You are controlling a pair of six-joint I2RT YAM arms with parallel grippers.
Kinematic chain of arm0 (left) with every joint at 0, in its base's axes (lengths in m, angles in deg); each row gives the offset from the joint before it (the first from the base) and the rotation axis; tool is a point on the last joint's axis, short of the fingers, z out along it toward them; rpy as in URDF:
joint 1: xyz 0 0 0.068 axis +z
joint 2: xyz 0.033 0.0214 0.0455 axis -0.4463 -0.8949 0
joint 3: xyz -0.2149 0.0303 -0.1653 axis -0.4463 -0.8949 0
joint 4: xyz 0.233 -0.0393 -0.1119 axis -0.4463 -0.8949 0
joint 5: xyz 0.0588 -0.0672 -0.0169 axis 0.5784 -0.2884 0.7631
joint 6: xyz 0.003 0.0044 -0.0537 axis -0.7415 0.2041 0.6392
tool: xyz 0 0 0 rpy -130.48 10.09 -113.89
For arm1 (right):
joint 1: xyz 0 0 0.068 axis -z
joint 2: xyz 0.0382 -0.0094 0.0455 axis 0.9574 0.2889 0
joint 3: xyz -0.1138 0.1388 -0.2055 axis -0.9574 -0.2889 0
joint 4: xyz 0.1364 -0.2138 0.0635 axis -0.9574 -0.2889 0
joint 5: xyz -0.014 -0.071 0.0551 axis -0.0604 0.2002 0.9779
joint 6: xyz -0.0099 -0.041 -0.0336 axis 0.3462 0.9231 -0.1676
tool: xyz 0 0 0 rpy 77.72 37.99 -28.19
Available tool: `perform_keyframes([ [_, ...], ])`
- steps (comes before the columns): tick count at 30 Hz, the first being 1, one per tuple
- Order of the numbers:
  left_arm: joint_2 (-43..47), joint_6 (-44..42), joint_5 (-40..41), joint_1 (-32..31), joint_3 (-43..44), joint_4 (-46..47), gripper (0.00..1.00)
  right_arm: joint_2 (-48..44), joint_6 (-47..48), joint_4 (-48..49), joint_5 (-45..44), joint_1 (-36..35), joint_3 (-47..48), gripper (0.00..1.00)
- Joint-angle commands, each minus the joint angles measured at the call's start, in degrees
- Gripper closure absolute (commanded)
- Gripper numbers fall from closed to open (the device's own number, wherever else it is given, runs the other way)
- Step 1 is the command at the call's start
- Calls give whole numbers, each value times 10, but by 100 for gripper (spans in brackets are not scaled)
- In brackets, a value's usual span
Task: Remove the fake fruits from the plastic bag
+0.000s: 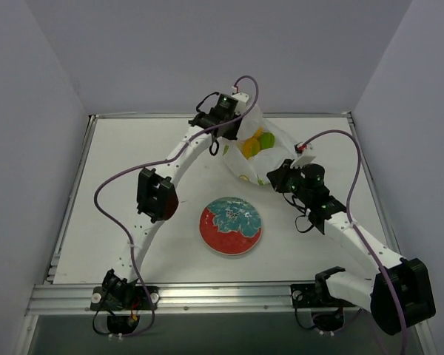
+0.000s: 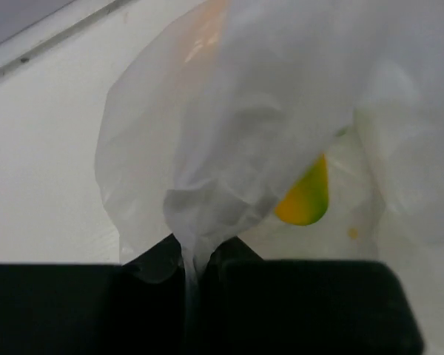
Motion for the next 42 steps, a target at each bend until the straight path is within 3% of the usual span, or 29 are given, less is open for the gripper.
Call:
perform_keyframes([
  [1, 124, 36, 49, 26, -154, 68, 98, 4, -7, -16, -61, 12, 2, 100],
  [2, 220, 51, 70, 30, -244, 123, 98, 11, -11, -19, -103, 16, 3, 100],
  [3, 265, 86, 76, 31, -401, 174, 98, 21, -15, -19, -107, 23, 8, 100],
  [6, 409, 146, 117, 27, -619, 311, 98, 72, -30, -10, -100, 62, 37, 100],
  [10, 543, 202, 137, 12, -807, 374, 98, 156, -17, -14, -112, 86, 99, 100],
  [16, 615, 263, 128, -11, -960, 491, 98, 219, -19, -30, -170, 93, 134, 100],
  [20, 608, 282, 134, -19, -1040, 578, 98, 246, -23, -50, -222, 97, 120, 100],
  [23, 589, 294, 126, -19, -1068, 628, 98, 237, -32, -28, -196, 96, 81, 98],
  [24, 586, 301, 123, -19, -1077, 658, 98, 229, -33, -23, -189, 93, 72, 95],
  [26, 582, 308, 118, -21, -1094, 684, 98, 196, -32, -27, -185, 91, 61, 75],
  [27, 583, 315, 118, -21, -1109, 703, 98, 182, -31, -33, -180, 90, 59, 63],
  [28, 588, 319, 118, -21, -1116, 713, 98, 153, -31, -49, -177, 89, 60, 42],
  [31, 611, 320, 123, -25, -1135, 733, 98, 83, -21, -93, -177, 71, 73, 17],
  [32, 618, 318, 125, -26, -1137, 733, 98, 66, -15, -108, -177, 64, 79, 16],
  [36, 629, 315, 120, -30, -1145, 741, 98, -38, 17, -168, -195, 17, 107, 22],
  [39, 617, 316, 110, -30, -1153, 764, 98, -73, 31, -179, -138, -6, 121, 59],
  [40, 613, 313, 110, -30, -1153, 765, 98, -73, 40, -178, -77, -13, 126, 79],
  [42, 613, 304, 113, -30, -1152, 765, 98, -47, 54, -169, -24, -40, 140, 87],
])
